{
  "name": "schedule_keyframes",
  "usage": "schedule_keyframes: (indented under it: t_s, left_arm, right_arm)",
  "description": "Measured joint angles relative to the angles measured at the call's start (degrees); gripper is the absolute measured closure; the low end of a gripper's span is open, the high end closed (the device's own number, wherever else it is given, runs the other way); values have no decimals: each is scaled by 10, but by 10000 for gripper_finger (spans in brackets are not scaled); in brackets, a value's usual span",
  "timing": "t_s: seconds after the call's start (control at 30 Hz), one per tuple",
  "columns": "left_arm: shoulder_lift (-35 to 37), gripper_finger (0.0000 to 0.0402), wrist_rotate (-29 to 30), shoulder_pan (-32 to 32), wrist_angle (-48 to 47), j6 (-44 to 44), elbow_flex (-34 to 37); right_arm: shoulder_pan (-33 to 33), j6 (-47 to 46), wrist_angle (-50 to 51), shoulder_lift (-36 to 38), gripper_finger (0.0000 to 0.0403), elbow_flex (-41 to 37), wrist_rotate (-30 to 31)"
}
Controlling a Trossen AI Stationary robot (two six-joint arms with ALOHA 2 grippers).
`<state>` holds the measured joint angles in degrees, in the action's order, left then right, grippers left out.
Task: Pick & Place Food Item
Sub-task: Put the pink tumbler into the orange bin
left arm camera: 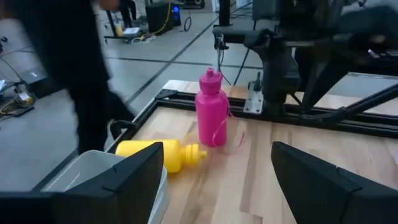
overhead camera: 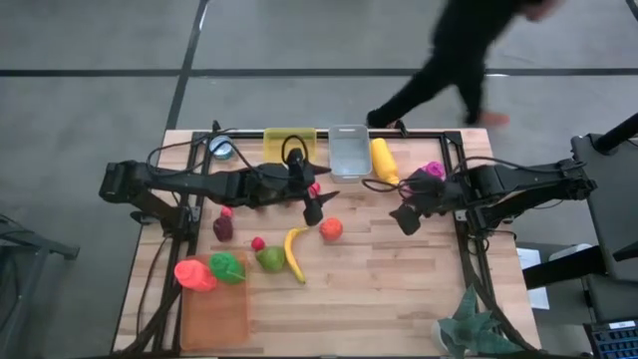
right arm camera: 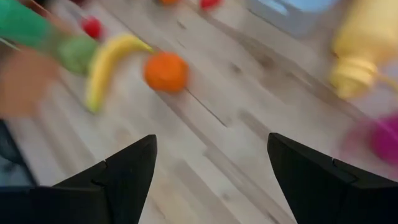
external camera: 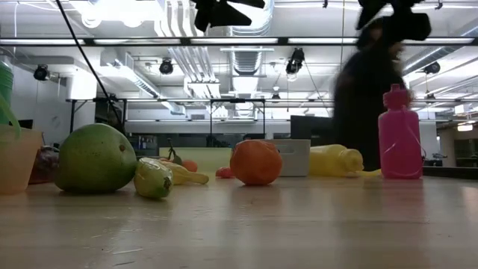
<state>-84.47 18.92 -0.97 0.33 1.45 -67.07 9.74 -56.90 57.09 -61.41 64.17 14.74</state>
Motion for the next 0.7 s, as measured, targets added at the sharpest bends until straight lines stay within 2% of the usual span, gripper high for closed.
schedule_keyframes:
  t_s: [0.17,0.33,0.47,0.7]
  left_arm:
    - [0,98,1,0,-25,0,0]
    - [0,98,1,0,-50,1,0]
    - [0,98,1,0,-62,1,0]
    - [0,98,1,0,-71,1,0]
  right_arm:
    - [0,40,-100,0,99,0,5]
    - [0,116,-153,0,99,0,3]
    - [0,115,-156,0,99,0,7]
    - [-1,94,-110,0,99,0,66]
